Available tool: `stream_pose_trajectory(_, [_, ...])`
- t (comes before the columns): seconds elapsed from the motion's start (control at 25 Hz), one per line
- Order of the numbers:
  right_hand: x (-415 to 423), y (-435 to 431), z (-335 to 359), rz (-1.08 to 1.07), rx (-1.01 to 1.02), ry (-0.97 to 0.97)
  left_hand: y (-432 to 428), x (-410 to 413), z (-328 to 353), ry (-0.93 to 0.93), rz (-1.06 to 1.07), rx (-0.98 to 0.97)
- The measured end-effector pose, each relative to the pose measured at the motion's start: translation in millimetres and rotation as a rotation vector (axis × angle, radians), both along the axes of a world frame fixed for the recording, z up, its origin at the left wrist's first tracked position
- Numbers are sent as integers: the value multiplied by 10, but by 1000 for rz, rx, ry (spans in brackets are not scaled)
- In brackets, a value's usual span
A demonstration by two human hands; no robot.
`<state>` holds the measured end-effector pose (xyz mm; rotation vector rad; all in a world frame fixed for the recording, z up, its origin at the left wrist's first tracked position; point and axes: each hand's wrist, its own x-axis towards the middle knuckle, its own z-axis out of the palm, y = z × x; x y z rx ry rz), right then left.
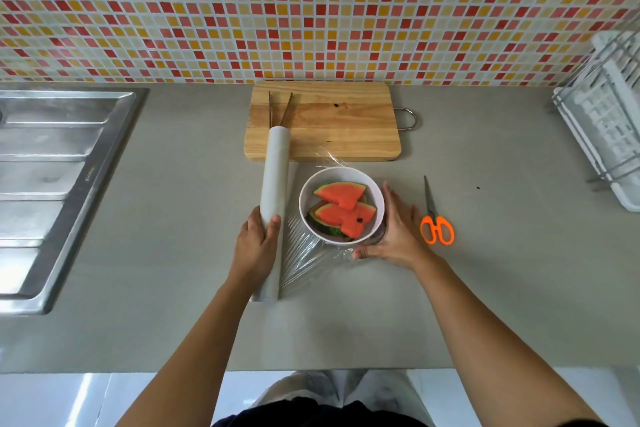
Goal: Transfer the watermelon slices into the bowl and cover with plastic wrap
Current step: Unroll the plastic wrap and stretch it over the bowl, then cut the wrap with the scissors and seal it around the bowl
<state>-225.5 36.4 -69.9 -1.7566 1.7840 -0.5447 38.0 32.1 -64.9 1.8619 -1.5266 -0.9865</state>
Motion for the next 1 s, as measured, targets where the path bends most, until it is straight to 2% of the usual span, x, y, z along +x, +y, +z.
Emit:
stream_pose_trajectory(0.16, [25,80,39,-90,-76,-10,6,-1,-13,-6,-6,-3])
stream_pose_trajectory(0.28, [128,234,-5,-206,-359,10,4,-6,-5,4,-5,-4])
stream_pose_trajectory(0.36, [183,318,-60,-181,-443,88,0,-14,7,12,-7,-10])
stream_pose_trajectory(0.64, [277,447,-101,-56,-333,584,2,-17,8,19,-5,-15])
stream_pose_trajectory(0.88, [239,518,-120,47,-175,531,-5,-11,-5,26,-10,-12])
stream_pose_trajectory(1.0, [139,476,-52,-81,-164,410,11,9,-8,31,-10,-6])
